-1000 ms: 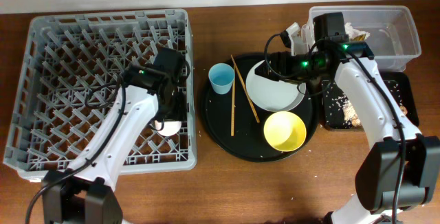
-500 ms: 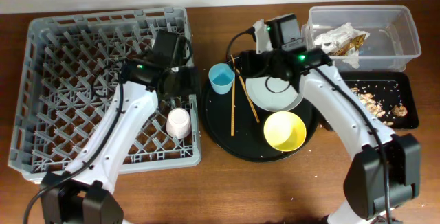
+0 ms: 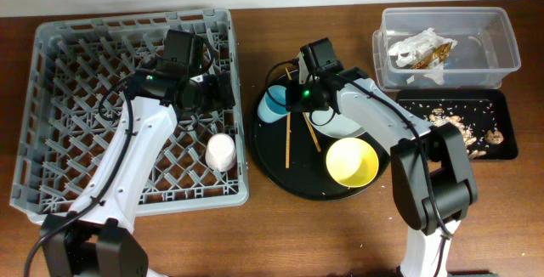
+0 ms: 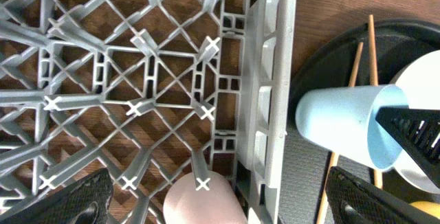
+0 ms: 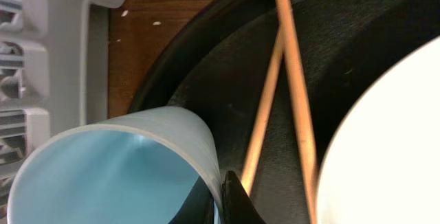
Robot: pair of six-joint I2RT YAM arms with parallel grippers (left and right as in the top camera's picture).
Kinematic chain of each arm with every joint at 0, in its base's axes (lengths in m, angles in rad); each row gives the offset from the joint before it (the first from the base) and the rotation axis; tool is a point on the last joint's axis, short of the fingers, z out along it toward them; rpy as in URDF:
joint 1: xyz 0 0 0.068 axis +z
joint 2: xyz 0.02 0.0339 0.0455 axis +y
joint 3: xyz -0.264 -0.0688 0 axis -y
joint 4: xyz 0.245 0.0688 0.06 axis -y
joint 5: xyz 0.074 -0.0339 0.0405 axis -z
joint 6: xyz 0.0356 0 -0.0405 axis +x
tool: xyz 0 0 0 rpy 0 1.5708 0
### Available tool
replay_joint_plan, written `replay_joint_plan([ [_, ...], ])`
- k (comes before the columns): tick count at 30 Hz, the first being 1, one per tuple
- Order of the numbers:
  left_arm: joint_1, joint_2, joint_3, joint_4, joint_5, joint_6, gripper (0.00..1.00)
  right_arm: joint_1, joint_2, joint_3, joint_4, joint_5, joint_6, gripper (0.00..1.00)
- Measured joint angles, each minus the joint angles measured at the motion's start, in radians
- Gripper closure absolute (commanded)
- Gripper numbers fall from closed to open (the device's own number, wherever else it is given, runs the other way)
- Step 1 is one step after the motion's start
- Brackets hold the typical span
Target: Sort waste into correct bins and load items into the dishwasher rack
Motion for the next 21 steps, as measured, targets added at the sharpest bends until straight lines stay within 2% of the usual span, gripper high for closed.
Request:
replay_joint_plan([
  [3, 0.002, 0.0, 0.0, 0.013, 0.102, 0.0, 0.01, -0.054, -0.052, 0.0, -0.002, -0.179, -0.005, 0.96],
  [4, 0.018, 0.0, 0.0, 0.029, 0.204, 0.018, 0.01, -0.107, -0.105, 0.0, 0.002, -0.299, -0.029, 0.96],
  [7, 0.144, 0.0, 0.0, 0.123, 0.652, 0.12, 0.01, -0.28, -0.199, 0.001, 0.013, -0.719, -0.145, 0.96],
  [8, 0.192, 0.0, 0.0, 0.169, 0.89, 0.171, 0.01, -0.324, -0.198, 0.0, 0.011, -0.827, -0.178, 0.96],
  [9, 0.201, 0.001, -0.001, 0.216, 1.042, 0.193, 0.01, -0.337, -0.198, 0.0, 0.029, -0.924, -0.208, 0.96],
  [11, 0.203, 0.001, 0.0, 0.292, 1.242, 0.214, 0.01, -0.308, -0.198, 0.0, 0.078, -1.023, -0.232, 0.96],
  [14, 0.194, 0.001, 0.0, 0.292, 1.361, 0.227, 0.01, -0.226, -0.198, 0.0, 0.169, -1.061, -0.226, 0.96],
  [18, 0.134, 0.002, 0.0, 0.293, 1.369, 0.253, 0.01, -0.152, -0.198, -0.003, 0.391, -1.061, -0.078, 0.96],
  [21, 0.109, 0.002, 0.0, 0.293, 1.36, 0.267, 0.05, -0.145, -0.198, -0.003, 0.452, -1.035, -0.002, 0.96],
])
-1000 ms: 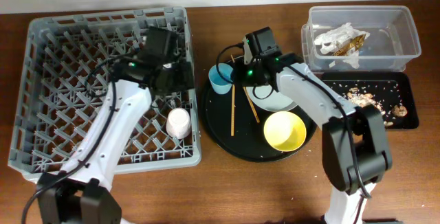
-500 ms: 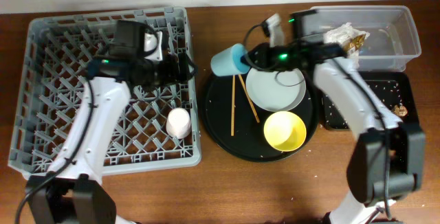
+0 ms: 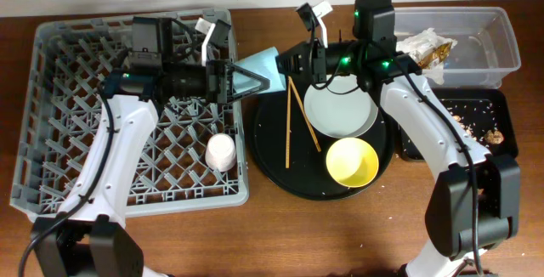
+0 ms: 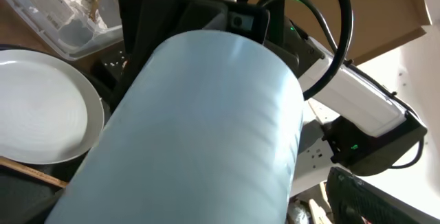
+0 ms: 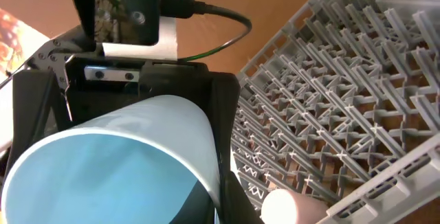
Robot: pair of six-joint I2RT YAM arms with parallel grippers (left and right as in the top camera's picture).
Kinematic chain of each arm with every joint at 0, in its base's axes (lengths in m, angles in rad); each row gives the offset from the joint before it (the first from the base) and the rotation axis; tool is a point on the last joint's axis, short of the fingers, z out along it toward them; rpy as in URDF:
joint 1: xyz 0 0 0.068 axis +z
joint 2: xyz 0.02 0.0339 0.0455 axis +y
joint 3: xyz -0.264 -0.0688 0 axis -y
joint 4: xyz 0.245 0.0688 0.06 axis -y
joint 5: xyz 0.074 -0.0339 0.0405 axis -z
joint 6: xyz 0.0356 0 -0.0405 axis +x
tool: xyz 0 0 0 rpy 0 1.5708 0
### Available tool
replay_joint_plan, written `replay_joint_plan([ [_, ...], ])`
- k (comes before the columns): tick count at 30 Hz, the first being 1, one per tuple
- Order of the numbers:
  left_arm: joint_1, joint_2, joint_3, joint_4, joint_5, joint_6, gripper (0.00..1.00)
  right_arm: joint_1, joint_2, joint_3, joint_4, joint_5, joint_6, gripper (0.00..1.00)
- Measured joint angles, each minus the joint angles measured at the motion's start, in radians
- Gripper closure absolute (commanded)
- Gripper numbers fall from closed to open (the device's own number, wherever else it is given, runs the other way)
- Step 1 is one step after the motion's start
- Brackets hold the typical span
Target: Sort waste into correct bins and load items into the dishwasher rack
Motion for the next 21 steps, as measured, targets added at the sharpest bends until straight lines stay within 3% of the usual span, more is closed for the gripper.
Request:
replay_joint_plan([
  [1, 0.0, 0.0, 0.0, 0.0, -0.008, 0.001, 0.11, 0.002, 0.0, 0.0, 0.0, 0.015, 0.01, 0.96],
  [3, 0.005, 0.0, 0.0, -0.001, -0.028, 0.007, 0.42, 0.015, 0.0, 0.0, 0.003, 0.036, 0.016, 0.96],
  [6, 0.011, 0.0, 0.0, -0.002, -0.033, 0.015, 0.42, 0.019, 0.0, 0.0, 0.006, 0.041, 0.029, 0.96],
  [7, 0.01, 0.0, 0.0, -0.001, -0.03, 0.015, 0.42, 0.019, 0.0, 0.0, 0.006, 0.041, 0.032, 0.91],
  [8, 0.011, 0.0, 0.0, -0.001, -0.03, 0.015, 0.42, 0.019, 0.0, 0.0, 0.006, 0.041, 0.032, 0.8],
  [9, 0.01, 0.0, 0.0, -0.001, -0.031, 0.014, 0.43, 0.021, 0.0, 0.0, 0.0, 0.05, 0.033, 0.45],
  [10, 0.01, 0.0, 0.0, 0.002, -0.034, 0.014, 0.43, 0.023, 0.0, 0.0, -0.004, 0.068, 0.03, 0.21],
  [15, 0.031, 0.0, 0.0, 0.034, -0.049, 0.014, 0.44, 0.003, 0.0, 0.0, -0.011, 0.124, 0.028, 0.02],
  [17, 0.069, 0.0, 0.0, 0.008, -0.193, 0.015, 0.44, -0.045, 0.0, 0.001, -0.055, 0.144, 0.029, 0.02],
  [20, 0.068, 0.0, 0.011, -0.147, -0.616, 0.015, 0.45, -0.109, 0.001, 0.003, -0.208, 0.283, 0.012, 0.01],
  [21, 0.053, 0.0, 0.035, -0.236, -0.817, 0.014, 0.44, -0.114, 0.001, 0.003, -0.258, 0.359, -0.003, 0.02],
])
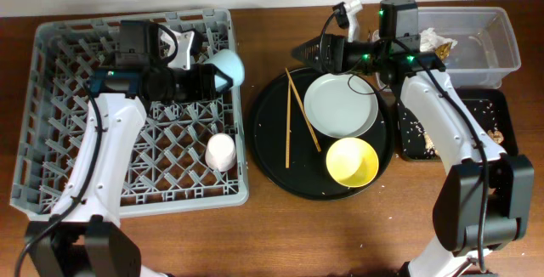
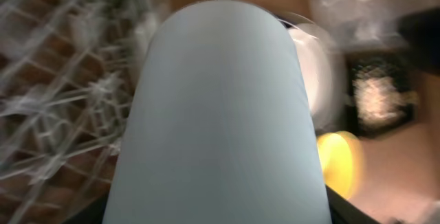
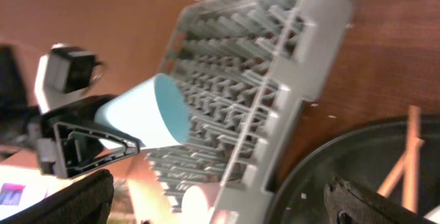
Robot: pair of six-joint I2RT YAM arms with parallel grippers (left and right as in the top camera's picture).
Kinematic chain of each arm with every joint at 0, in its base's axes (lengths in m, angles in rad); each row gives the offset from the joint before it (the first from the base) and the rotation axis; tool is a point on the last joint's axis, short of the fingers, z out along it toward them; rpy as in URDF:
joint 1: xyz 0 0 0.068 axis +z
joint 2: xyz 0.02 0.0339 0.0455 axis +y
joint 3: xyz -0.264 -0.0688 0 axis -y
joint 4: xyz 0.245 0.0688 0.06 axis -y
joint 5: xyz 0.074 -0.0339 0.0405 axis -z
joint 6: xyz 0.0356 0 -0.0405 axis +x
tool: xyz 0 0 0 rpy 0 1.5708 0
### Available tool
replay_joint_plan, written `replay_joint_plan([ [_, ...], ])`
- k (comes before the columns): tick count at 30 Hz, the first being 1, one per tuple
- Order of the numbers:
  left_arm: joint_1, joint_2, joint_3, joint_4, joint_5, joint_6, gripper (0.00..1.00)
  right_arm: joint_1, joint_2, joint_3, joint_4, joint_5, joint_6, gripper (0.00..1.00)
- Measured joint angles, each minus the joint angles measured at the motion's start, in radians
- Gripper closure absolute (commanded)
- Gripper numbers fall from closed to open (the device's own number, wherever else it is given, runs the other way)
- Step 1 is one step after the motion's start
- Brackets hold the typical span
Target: Sort waste into correct bins and load items into the dishwasher rack
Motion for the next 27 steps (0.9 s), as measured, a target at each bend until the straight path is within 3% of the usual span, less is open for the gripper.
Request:
replay_joint_plan([
  [3, -0.068, 0.006, 0.182, -0.239, -0.425, -0.009, 0.43, 0.0, 0.0, 0.0, -0.019, 0.084, -0.015, 0.02],
  [6, -0.108, 0.014, 0.22, -0.311, -0.539, -0.021, 0.44, 0.0, 0.0, 0.0, -0.064, 0.103, -0.021, 0.02],
  [12, -0.136, 0.285, 0.224, -0.314, -0.539, -0.031, 0.43, 0.0, 0.0, 0.0, -0.146, 0.154, -0.061, 0.01],
  [13, -0.151, 0.293, 0.224, -0.311, -0.537, -0.031, 0.33, 0.0, 0.0, 0.0, -0.148, 0.159, -0.069, 0.02],
  [14, -0.156, 0.296, 0.224, -0.308, -0.537, -0.031, 0.15, 0.0, 0.0, 0.0, -0.149, 0.161, -0.071, 0.02],
  [16, -0.165, 0.296, 0.224, -0.305, -0.534, -0.031, 0.08, 0.0, 0.0, 0.0, -0.153, 0.161, -0.071, 0.02],
  [20, -0.165, 0.298, 0.238, -0.317, -0.529, -0.042, 0.07, 0.0, 0.0, 0.0, -0.163, 0.169, -0.072, 0.02],
  [23, -0.17, 0.299, 0.376, -0.38, -0.525, -0.042, 0.07, 0.001, 0.0, 0.0, -0.212, 0.2, -0.076, 0.02],
  [27, -0.201, 0.299, 0.503, -0.42, -0.451, -0.042, 0.07, 0.084, 0.0, 0.001, -0.332, 0.454, -0.089, 0.03],
])
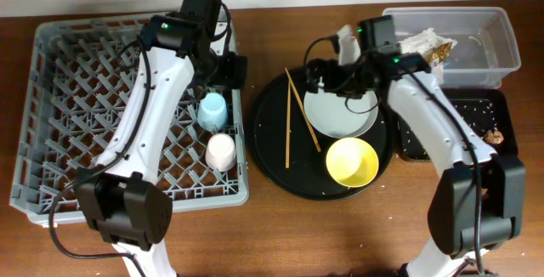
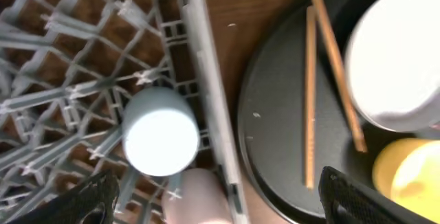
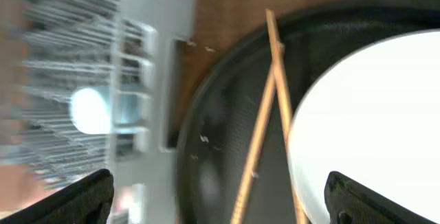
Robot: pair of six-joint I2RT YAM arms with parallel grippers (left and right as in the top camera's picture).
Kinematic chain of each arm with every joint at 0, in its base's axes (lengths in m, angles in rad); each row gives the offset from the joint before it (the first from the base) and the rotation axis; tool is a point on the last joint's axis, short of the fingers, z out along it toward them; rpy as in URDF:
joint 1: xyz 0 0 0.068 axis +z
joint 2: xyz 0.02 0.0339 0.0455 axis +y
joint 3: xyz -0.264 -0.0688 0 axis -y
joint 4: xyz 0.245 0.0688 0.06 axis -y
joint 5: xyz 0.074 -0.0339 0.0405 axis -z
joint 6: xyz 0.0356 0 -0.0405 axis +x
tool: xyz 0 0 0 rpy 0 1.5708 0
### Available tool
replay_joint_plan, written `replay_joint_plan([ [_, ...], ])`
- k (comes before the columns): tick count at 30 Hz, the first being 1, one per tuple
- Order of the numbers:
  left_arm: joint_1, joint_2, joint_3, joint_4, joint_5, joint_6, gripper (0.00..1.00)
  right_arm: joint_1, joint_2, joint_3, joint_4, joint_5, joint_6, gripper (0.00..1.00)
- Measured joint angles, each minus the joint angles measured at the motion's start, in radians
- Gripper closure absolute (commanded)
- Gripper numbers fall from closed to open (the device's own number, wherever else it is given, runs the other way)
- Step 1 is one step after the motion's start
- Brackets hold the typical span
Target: Sort waste into correct bins and load items into the dishwasher rack
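The light blue cup (image 1: 212,110) stands upside down in the grey dishwasher rack (image 1: 59,98), beside a pale pink cup (image 1: 221,151). My left gripper (image 1: 229,71) hovers open just above them at the rack's right side; in its wrist view the blue cup (image 2: 160,131) and the pink cup (image 2: 196,200) lie below its spread fingers. My right gripper (image 1: 327,75) is open over the black round tray (image 1: 272,154), holding nothing. On the tray lie two chopsticks (image 1: 289,132), a white plate (image 1: 340,111) and a yellow bowl (image 1: 353,161).
A clear plastic bin (image 1: 501,52) with crumpled waste stands at the back right. In front of it a black rectangular tray (image 1: 408,145) holds food scraps. Brown table shows between rack and round tray and along the front.
The blue cup has left my left gripper and now stands upside down in the rack. That gripper is open above it. My right gripper has come down over the round tray.
First my right gripper was shut on the blue cup's rim on the round tray, the left open over the rack's edge. Then both grippers met at the cup in the air. Then the left held it over the rack. Now it rests in the rack.
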Motion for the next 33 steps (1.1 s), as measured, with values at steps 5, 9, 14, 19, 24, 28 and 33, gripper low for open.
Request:
replay_joint_plan([
  [5, 0.0, 0.0, 0.047, 0.002, 0.094, 0.0, 0.07, 0.113, 0.0, 0.0, -0.097, 0.389, -0.009, 0.55],
  [9, 0.0, 0.0, 0.047, 0.003, 0.102, 0.0, 0.07, 0.112, 0.0, 0.0, -0.096, 0.448, -0.005, 0.57],
  [14, -0.02, 0.0, 0.047, 0.018, 0.102, 0.0, 0.07, 0.112, 0.0, 0.001, -0.176, 0.448, -0.005, 0.76],
  [19, -0.026, 0.0, 0.048, 0.026, 0.022, 0.0, 0.07, 0.113, 0.001, -0.003, -0.498, 0.443, 0.049, 0.84],
  [24, -0.029, 0.0, 0.048, 0.023, 0.027, 0.0, 0.08, 0.093, -0.007, -0.04, -0.521, 0.44, 0.052, 0.84],
  [28, -0.164, 0.002, 0.034, 0.041, 0.083, -0.02, 0.08, -0.177, -0.221, -0.035, -0.47, 0.438, 0.052, 0.78],
  [33, -0.447, 0.144, 0.028, 0.113, 0.095, -0.045, 0.11, -0.49, -0.272, -0.032, -0.46, 0.431, 0.061, 0.02],
])
